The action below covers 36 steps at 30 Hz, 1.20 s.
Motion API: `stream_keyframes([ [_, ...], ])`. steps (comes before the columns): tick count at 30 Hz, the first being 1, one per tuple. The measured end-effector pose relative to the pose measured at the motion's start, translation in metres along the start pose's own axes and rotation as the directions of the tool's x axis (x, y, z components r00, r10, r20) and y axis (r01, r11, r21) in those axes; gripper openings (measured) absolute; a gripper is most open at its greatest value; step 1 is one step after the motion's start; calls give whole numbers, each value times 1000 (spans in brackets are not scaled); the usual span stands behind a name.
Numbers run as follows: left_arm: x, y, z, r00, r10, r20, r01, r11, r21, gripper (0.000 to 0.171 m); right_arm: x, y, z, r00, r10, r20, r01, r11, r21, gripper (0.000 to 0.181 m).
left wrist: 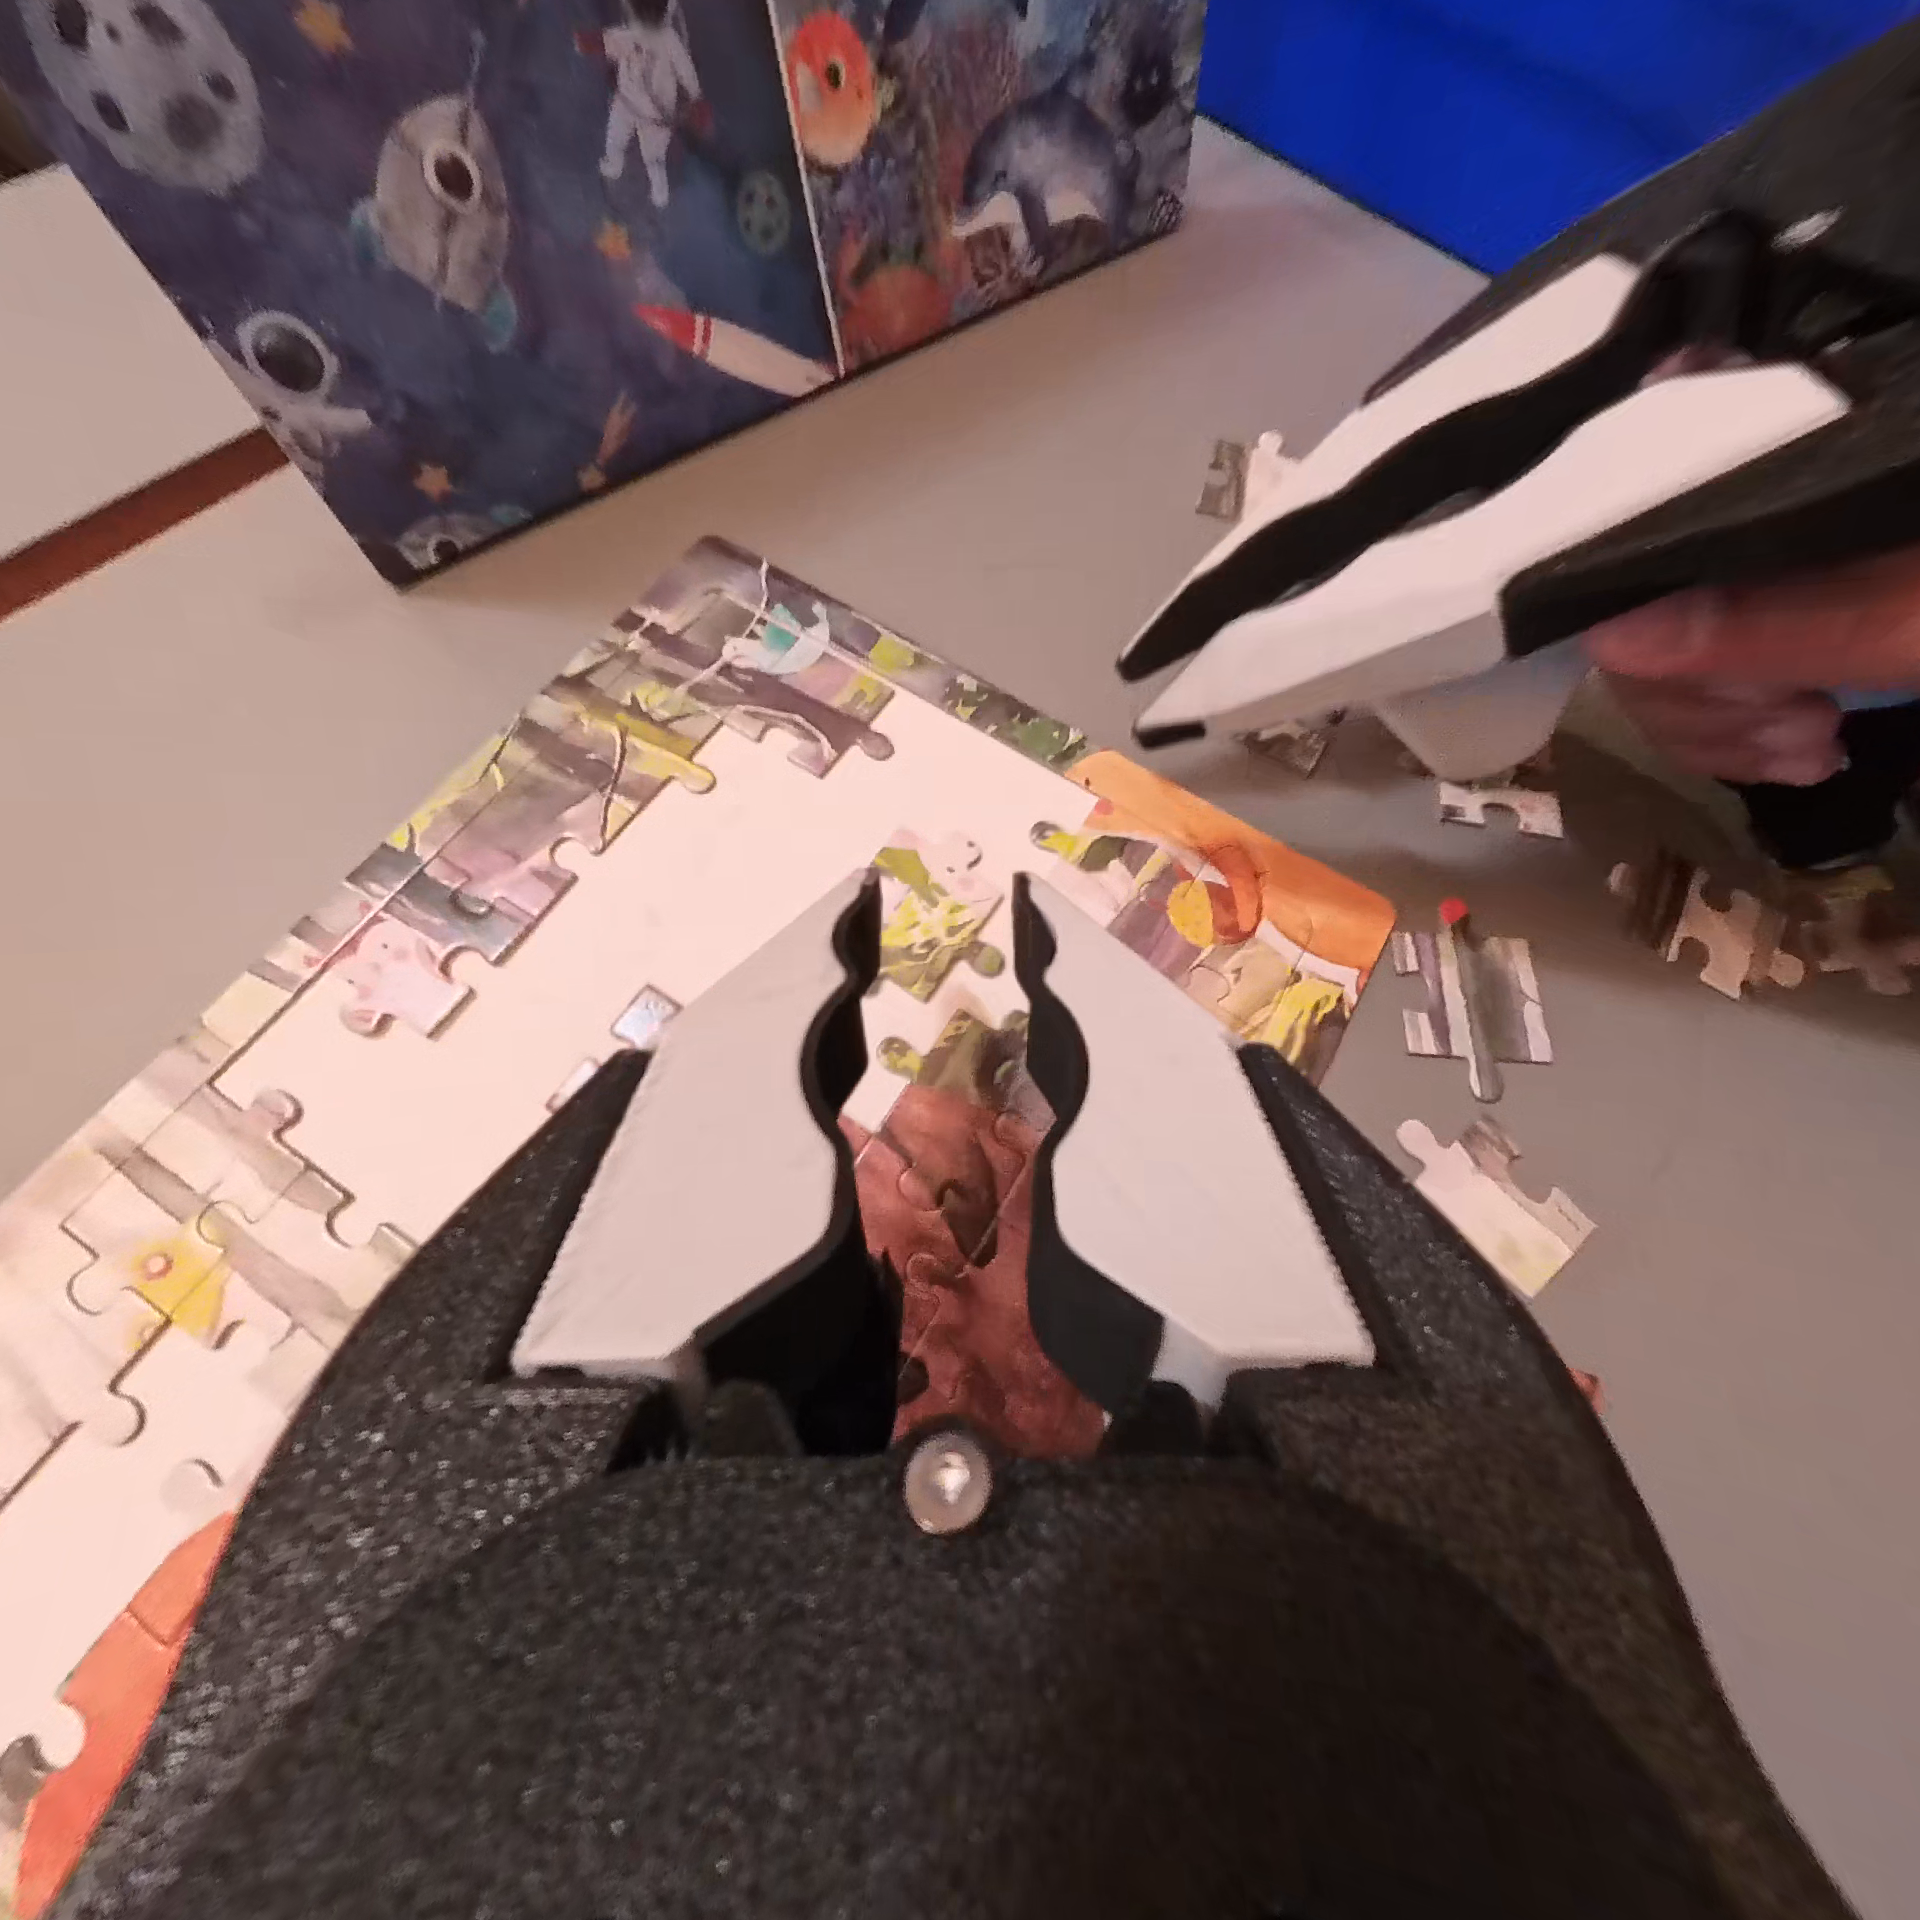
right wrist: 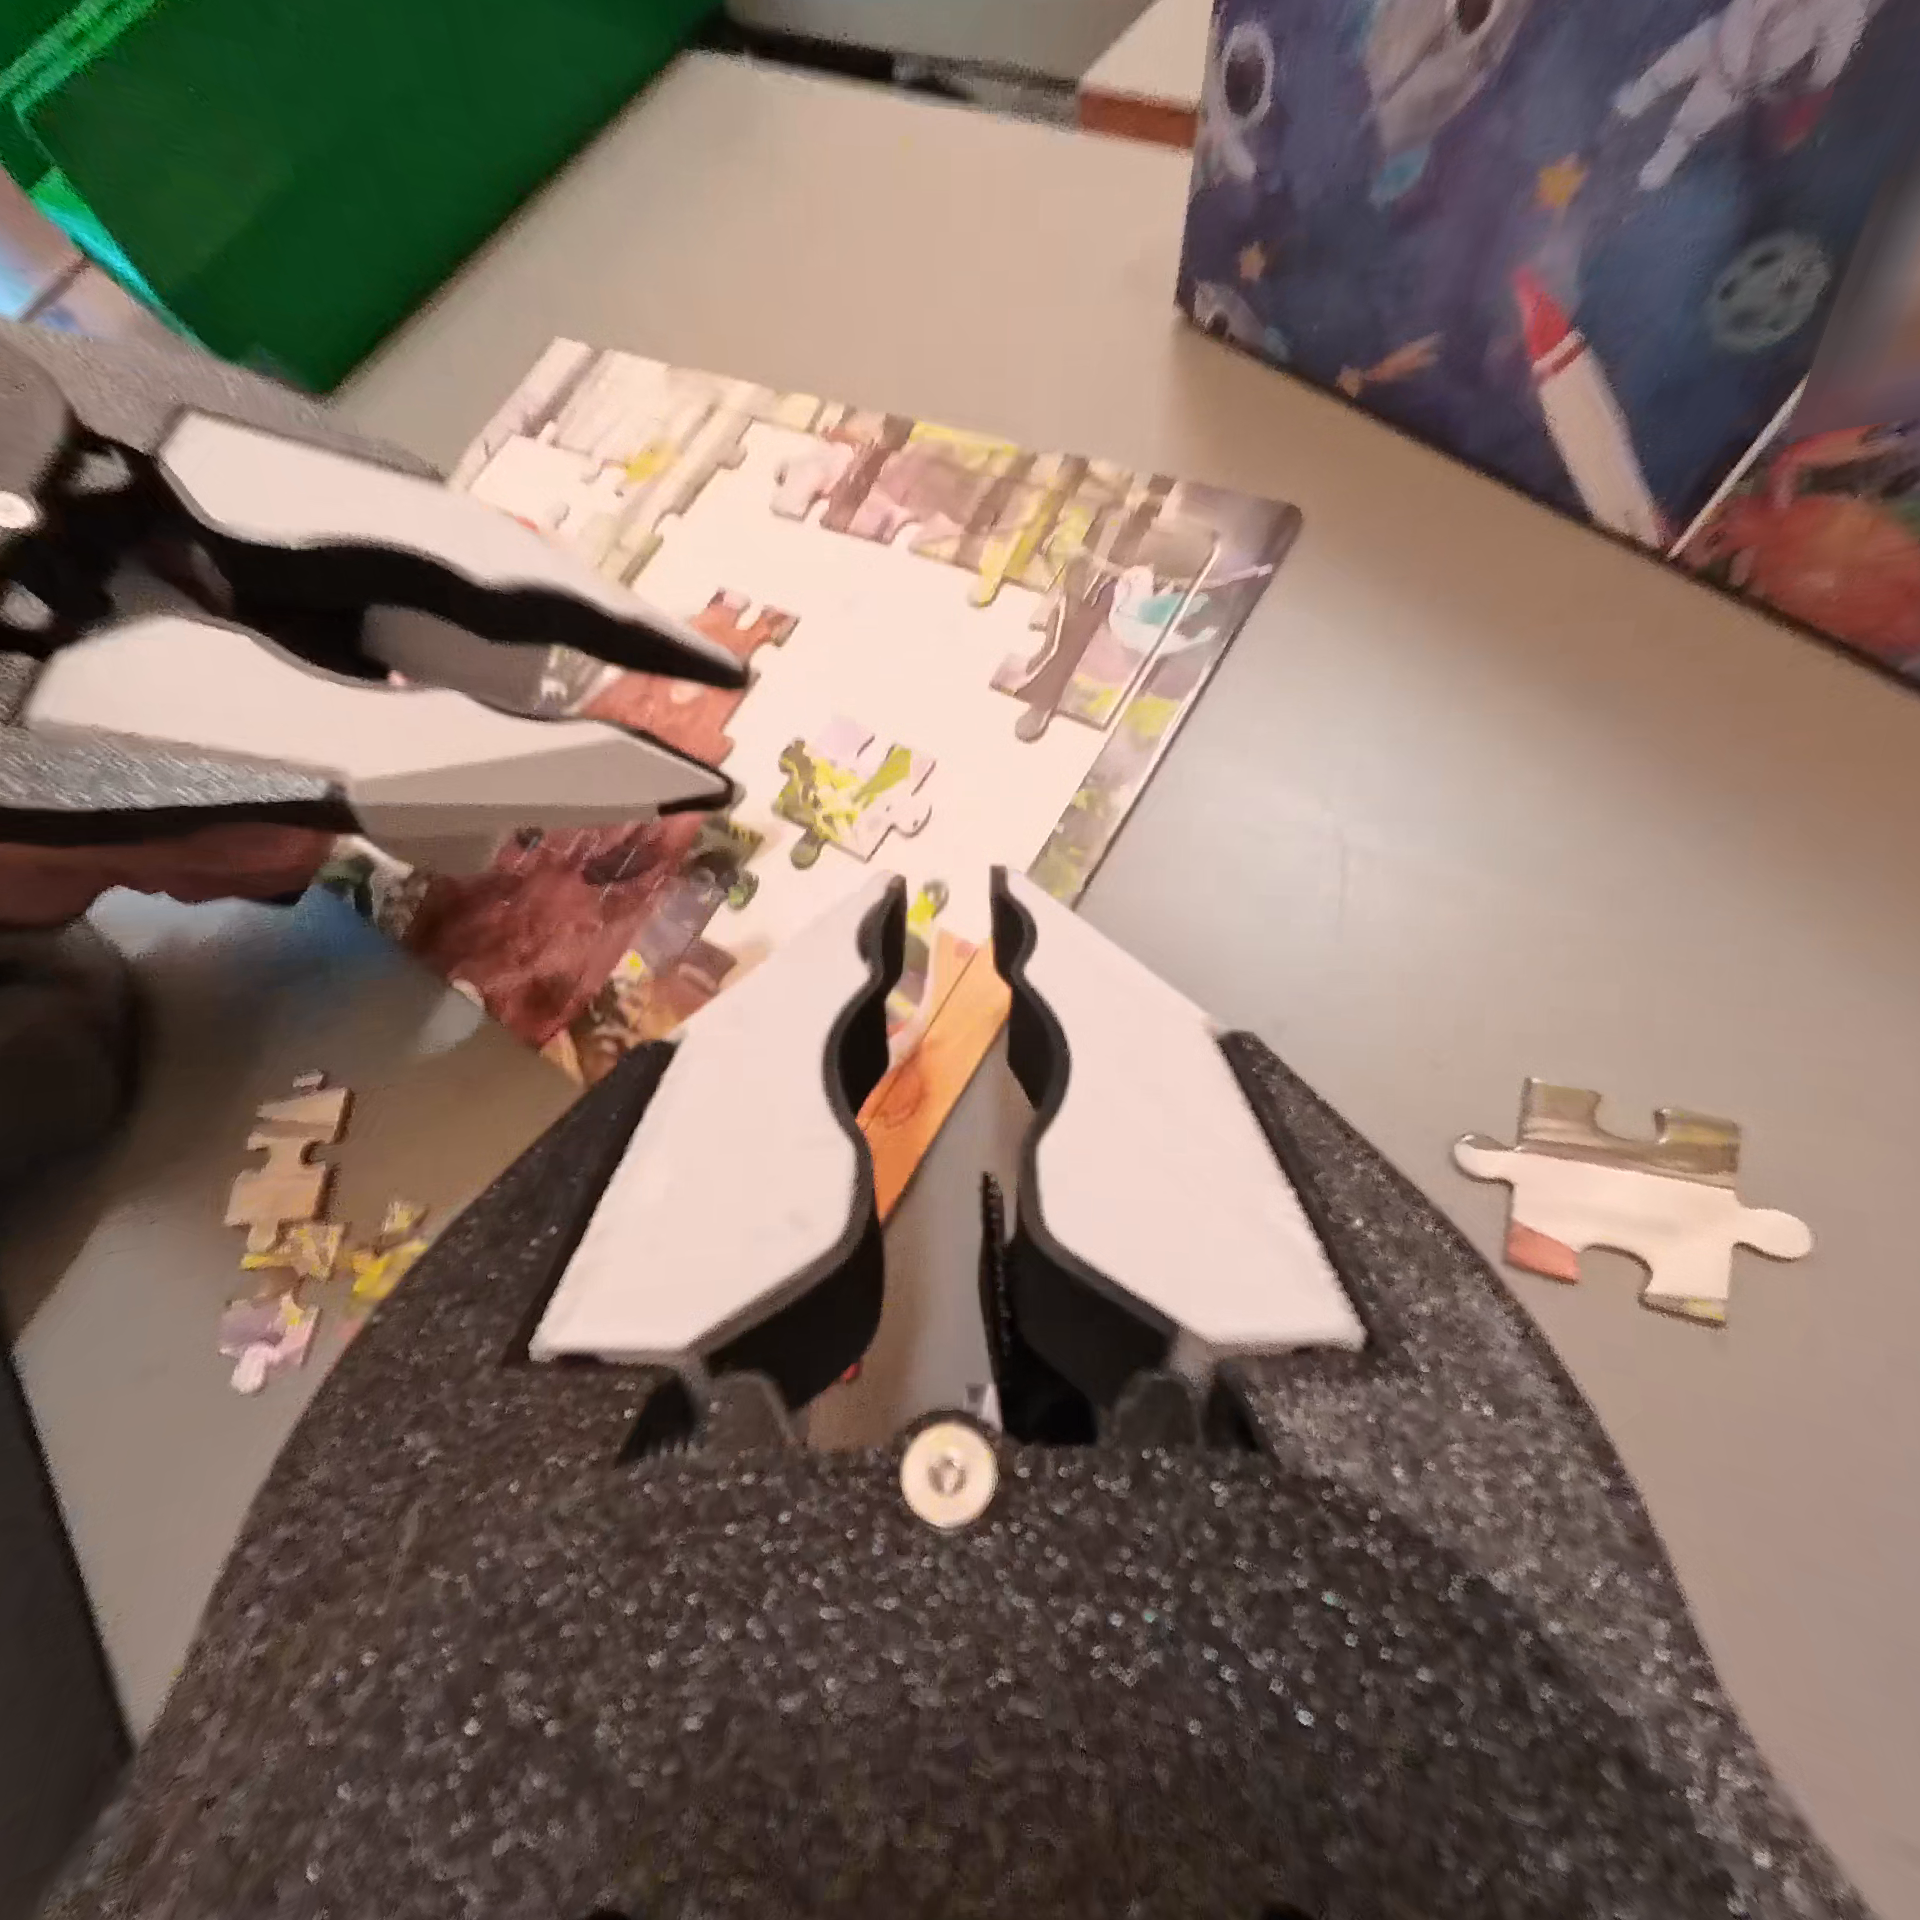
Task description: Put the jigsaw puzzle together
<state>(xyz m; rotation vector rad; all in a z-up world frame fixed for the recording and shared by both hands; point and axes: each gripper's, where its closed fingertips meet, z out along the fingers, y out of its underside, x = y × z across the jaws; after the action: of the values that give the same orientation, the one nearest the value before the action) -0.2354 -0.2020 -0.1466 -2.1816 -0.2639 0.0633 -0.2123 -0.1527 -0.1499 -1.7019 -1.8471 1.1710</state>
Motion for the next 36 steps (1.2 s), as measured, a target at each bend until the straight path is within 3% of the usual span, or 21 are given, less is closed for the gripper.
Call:
stream_keyframes([
  [5, -4, -7, -9, 999, 30, 27, -31, 998, 46, 25, 11, 6, -24, 992, -92, -84, 88, 995, -55, 15],
  [9, -16, -19, -20, 998, 10, 57, -16, 994, 105, 24, 36, 21, -98, 972, -83, -221, 75, 996, -45, 15],
  [12, -16, -25, -23, 998, 28, 56, -34, 994, 105, 24, 48, 54, -155, 950, 13, -311, -23, 999, -27, 18],
  [16, -18, -25, -25, 994, 57, 89, -65, 994, 86, 24, 58, 111, -195, 909, 56, -412, -107, 989, -103, 21],
  [19, 2, -26, -21, 996, 86, 29, -89, 990, 107, 24, 43, 100, -183, 930, 129, -343, -160, 985, -62, 30],
  [22, -2, -19, -6, 984, 166, 66, -170, 983, 64, 24, 17, 94, -134, 975, 21, -220, -56, 986, -158, 32],
  [26, -5, -8, 8, 988, 147, 42, -148, 989, 8, 24, 10, 87, -86, 980, -64, -191, 20, 975, -223, 39],
  [36, -3, -35, -23, 997, 74, -1, -72, 984, 162, 24, 26, 87, -69, 970, -49, -239, -4, 976, -220, 35],
])
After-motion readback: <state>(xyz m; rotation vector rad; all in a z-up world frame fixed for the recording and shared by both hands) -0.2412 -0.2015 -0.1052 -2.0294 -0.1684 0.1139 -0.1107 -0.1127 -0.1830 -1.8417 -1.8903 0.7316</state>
